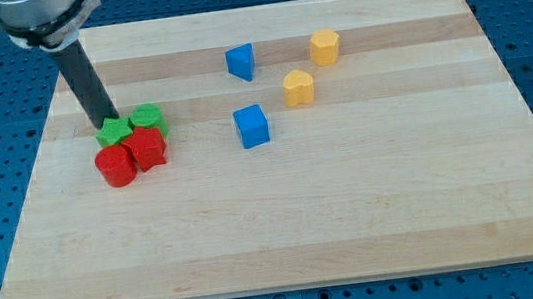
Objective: Slide the blue triangle closer to the yellow hexagon
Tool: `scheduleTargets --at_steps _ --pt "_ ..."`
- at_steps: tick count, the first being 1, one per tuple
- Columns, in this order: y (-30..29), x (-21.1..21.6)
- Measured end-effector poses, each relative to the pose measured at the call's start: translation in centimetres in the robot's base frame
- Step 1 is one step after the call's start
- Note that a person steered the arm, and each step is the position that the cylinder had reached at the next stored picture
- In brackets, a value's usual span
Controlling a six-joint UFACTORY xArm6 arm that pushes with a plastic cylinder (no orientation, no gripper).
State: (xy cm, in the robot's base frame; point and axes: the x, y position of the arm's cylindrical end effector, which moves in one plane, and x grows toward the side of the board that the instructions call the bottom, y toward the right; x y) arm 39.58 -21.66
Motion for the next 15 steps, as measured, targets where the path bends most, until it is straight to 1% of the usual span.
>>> scheduleTargets --at_steps 1,2,3,4,6,7,8,9,10,11,12,13,14,15 --pt "-0.1 0.7" --pt "0.0 -0.6" --pt "2.2 -2.9" --pt "6.3 -4.5" --pt "8.7 -2.7" --pt "8.8 -6.2" --pt "11.9 -8.9" --pt "18.4 -8.3" --pt "21.9 -8.2" --pt "21.4 -8.8" --pt "19.5 -7.6" --pt "19.4 -5.4" --pt "19.6 -3.4" --pt "22.1 -3.5"
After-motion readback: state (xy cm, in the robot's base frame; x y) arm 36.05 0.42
